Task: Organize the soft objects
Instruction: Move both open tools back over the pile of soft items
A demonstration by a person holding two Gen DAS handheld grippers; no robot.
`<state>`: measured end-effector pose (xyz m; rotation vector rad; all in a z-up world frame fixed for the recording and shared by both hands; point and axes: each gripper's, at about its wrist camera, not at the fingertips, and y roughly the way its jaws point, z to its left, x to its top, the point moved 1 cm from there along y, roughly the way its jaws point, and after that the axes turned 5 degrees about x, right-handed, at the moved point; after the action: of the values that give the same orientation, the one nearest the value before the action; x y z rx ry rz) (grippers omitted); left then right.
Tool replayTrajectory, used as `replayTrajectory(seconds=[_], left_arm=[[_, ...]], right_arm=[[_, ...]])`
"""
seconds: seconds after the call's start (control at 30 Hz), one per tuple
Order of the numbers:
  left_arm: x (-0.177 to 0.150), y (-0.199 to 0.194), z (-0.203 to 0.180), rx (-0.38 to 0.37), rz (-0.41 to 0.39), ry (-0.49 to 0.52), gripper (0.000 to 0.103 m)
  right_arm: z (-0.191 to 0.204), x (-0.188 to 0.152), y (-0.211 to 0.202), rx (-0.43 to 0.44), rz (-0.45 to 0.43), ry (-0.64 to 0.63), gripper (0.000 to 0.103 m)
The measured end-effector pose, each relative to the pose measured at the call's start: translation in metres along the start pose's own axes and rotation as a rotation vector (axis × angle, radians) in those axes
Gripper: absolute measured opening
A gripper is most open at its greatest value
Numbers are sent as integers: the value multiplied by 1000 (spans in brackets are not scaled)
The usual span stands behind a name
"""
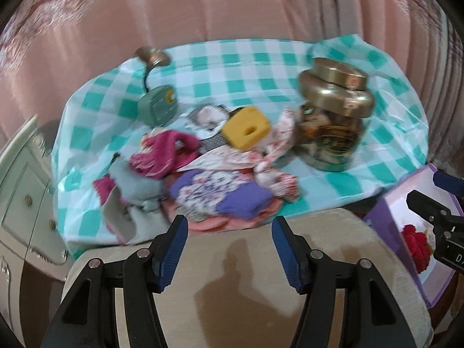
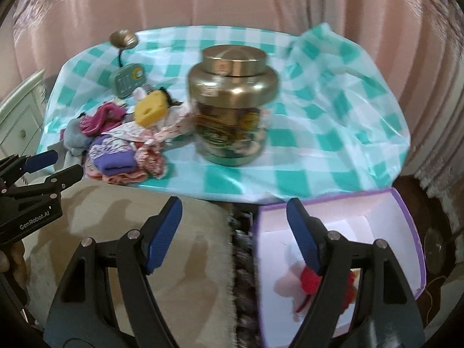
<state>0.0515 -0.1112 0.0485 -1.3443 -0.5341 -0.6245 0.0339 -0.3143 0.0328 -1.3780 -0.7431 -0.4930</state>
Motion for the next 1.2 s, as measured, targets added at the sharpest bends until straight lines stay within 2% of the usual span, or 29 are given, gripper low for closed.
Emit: replayTrajectory(seconds=[0.3, 0.53, 1.2], left_arm=[[-15, 17, 59, 57, 45, -98, 61], [-19, 25, 87, 89, 67, -143, 61], [-19, 46, 120, 113, 100, -205, 61]], right_arm=[[53, 14, 28, -1, 30, -91, 77], [82, 22, 44, 35, 43, -127, 78], [103, 33, 81, 80, 103, -134, 78]])
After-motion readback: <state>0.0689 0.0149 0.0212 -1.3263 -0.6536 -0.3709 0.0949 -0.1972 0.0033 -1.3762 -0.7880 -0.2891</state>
